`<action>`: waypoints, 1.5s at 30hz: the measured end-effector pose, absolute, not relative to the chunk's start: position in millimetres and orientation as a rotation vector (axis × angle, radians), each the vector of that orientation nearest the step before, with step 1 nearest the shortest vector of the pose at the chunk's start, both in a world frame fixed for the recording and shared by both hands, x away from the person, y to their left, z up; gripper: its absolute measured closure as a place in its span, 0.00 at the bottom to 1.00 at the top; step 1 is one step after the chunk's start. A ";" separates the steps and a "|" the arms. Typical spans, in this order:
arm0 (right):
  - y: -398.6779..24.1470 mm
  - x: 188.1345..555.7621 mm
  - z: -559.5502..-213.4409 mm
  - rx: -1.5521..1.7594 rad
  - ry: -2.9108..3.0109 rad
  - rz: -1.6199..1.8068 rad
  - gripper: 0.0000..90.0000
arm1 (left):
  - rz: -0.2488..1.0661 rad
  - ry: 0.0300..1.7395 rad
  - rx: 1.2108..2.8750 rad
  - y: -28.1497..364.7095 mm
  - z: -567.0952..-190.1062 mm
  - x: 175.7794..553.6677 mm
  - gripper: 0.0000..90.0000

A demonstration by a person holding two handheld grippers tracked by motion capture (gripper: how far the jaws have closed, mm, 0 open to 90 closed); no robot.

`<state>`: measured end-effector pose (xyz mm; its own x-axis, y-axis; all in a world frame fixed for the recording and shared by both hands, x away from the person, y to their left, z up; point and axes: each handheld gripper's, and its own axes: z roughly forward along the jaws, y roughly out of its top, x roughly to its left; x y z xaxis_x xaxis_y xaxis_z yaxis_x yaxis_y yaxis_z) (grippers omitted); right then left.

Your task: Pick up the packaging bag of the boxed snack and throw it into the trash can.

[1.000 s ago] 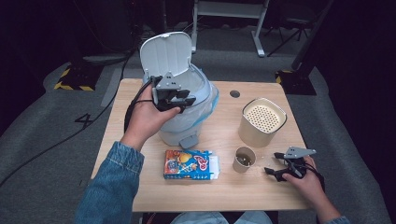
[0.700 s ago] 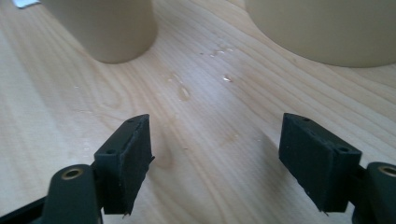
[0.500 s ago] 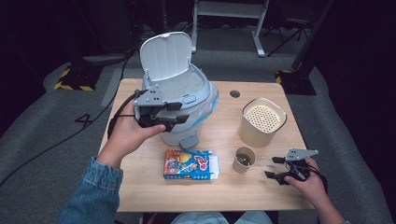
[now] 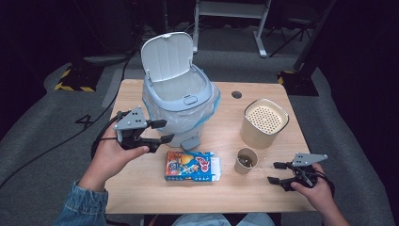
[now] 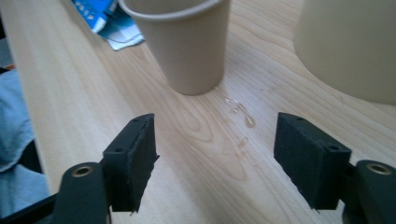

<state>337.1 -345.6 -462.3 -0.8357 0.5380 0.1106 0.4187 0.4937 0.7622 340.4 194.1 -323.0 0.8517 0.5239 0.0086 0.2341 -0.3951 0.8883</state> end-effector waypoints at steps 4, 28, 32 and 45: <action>-335.1 326.3 -452.9 0.758 2.612 1.284 0.36 | 0.346 0.601 2.000 208.1 -343.3 335.3 0.54; -234.1 300.4 -455.7 0.493 2.736 1.460 0.34 | 0.311 0.892 2.084 251.2 -479.3 324.2 0.55; -215.8 302.8 -458.5 0.484 2.722 1.437 0.35 | 0.319 0.895 2.116 250.5 -488.2 324.9 0.55; -167.1 317.4 -472.1 0.487 2.712 1.286 0.36 | 0.299 0.857 2.201 230.2 -501.8 327.0 0.54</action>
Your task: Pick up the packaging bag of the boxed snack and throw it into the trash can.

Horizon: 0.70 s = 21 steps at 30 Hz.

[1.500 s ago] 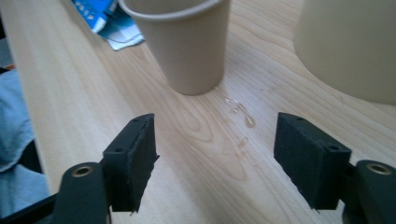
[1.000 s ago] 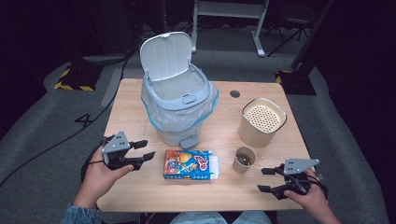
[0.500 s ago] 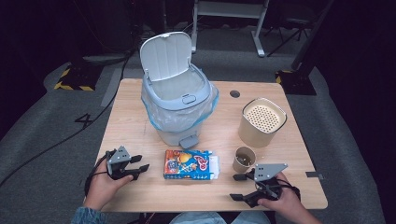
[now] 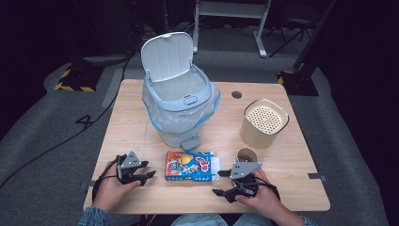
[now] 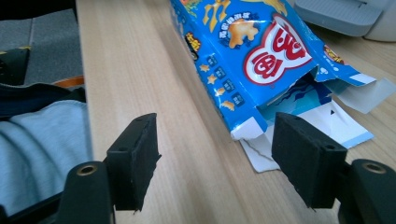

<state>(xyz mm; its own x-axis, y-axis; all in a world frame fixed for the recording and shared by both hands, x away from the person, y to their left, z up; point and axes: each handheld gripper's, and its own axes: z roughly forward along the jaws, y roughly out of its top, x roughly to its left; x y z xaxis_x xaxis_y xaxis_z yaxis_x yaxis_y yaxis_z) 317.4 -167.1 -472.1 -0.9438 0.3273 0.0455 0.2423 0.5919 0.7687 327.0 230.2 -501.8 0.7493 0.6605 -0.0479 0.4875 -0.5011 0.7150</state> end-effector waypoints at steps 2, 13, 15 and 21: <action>-162.1 320.9 -474.8 0.494 2.709 1.259 0.36 | 0.307 0.845 2.201 228.1 -502.7 327.3 0.53; -144.7 331.6 -485.9 0.528 2.709 1.126 0.38 | 0.319 0.827 2.213 217.5 -503.5 326.6 0.47; -142.1 333.6 -488.2 0.541 2.722 1.140 0.39 | 0.320 0.825 2.214 215.5 -503.4 326.3 0.47; -136.9 341.6 -493.4 0.587 2.758 1.190 0.49 | 0.325 0.823 2.216 214.7 -503.4 326.3 0.47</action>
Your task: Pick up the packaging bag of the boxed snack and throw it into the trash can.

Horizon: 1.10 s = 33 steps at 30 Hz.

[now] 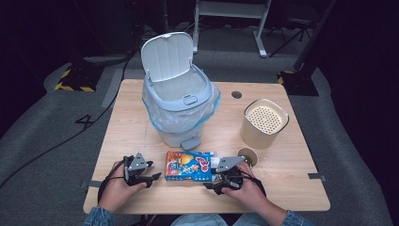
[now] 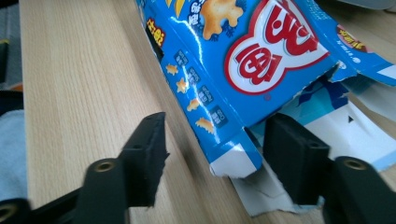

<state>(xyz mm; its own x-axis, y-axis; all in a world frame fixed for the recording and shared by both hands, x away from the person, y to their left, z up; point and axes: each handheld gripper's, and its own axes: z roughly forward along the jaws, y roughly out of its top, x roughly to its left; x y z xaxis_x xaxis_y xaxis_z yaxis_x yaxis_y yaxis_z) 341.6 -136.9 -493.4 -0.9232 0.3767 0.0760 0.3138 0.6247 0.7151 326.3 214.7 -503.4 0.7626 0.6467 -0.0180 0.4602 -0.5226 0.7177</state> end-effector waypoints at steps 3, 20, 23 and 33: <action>-136.3 345.2 -492.8 0.607 2.766 1.231 0.56 | 0.325 0.833 2.213 211.9 -503.4 325.3 0.47; -142.0 342.5 -469.3 0.533 2.778 1.448 0.99 | 0.324 0.815 2.218 207.1 -503.4 324.4 0.47; -142.1 338.1 -462.8 0.491 2.778 1.465 1.00 | 0.320 0.816 2.215 207.4 -503.5 324.4 0.47; -153.7 332.1 -443.3 0.442 2.734 1.456 1.00 | 0.319 0.827 2.214 212.4 -503.4 325.6 0.46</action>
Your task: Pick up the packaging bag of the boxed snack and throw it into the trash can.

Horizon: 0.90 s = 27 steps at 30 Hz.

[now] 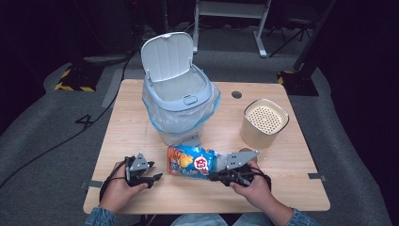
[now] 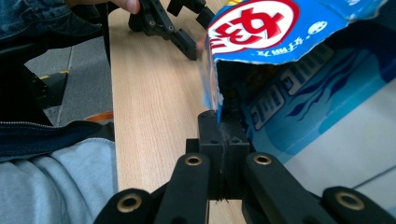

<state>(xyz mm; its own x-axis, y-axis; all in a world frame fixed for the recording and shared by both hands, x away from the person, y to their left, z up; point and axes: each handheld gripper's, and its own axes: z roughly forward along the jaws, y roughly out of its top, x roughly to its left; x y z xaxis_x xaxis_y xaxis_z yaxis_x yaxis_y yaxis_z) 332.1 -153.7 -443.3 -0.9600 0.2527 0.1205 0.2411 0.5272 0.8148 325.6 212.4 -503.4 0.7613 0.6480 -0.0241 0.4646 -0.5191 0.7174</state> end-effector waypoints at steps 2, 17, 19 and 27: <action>-156.2 331.8 -439.8 0.441 2.726 1.460 1.00 | 0.322 0.824 2.216 214.0 -503.5 326.6 0.45; -185.6 327.8 -390.0 0.405 2.644 1.504 1.00 | 0.328 0.866 2.201 227.4 -503.8 332.3 0.42; -190.0 327.7 -382.0 0.406 2.635 1.510 1.00 | 0.337 0.852 2.212 228.2 -503.4 334.0 0.41; -204.8 328.3 -346.4 0.385 2.563 1.521 1.00 | 0.330 0.863 2.207 226.9 -503.8 335.5 0.40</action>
<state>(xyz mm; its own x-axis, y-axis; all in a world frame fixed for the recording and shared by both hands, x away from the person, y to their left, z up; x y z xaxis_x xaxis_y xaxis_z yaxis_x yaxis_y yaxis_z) 328.3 -204.8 -346.4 -0.9580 0.2864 0.0127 0.1483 0.4573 0.8768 335.5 226.9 -503.8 0.7418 0.6702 -0.0250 0.4822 -0.5071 0.7143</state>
